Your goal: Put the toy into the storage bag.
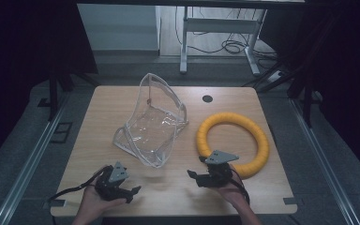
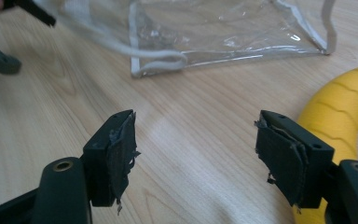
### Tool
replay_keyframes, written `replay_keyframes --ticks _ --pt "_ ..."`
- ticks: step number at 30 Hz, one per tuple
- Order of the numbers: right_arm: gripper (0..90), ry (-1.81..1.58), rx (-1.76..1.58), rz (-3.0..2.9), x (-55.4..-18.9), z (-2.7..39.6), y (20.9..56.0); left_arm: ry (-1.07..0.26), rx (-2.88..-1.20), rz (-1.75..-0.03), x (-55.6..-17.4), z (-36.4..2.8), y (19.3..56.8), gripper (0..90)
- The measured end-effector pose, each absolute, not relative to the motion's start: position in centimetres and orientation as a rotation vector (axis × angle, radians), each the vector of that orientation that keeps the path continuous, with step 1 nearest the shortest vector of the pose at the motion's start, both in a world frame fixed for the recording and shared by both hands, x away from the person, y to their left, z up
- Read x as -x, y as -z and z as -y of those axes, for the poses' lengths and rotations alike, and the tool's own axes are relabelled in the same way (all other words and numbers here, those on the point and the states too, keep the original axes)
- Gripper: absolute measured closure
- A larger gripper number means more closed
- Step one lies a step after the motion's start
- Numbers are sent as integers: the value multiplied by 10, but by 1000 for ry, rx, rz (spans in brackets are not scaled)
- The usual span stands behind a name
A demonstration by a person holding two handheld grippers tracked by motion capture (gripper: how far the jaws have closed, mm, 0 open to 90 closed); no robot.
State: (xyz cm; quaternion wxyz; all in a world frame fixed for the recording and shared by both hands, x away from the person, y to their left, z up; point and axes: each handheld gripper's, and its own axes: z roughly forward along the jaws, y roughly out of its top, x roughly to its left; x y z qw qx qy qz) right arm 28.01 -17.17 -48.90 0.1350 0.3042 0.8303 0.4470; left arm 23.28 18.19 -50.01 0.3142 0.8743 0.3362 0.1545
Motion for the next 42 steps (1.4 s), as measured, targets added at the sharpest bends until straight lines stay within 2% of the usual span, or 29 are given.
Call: replay_keyframes --ticks 10,25,42 --pt "319 -1318 -902 -2412 -290 190 466 -407 -2304 -886 -233 -182 499 154" --pt "319 -1118 -840 -2514 -305 198 443 -403 -2311 -887 -234 -181 501 154" --pt "322 -937 -849 -2629 -325 201 440 -405 -2309 -884 -233 -182 499 154"
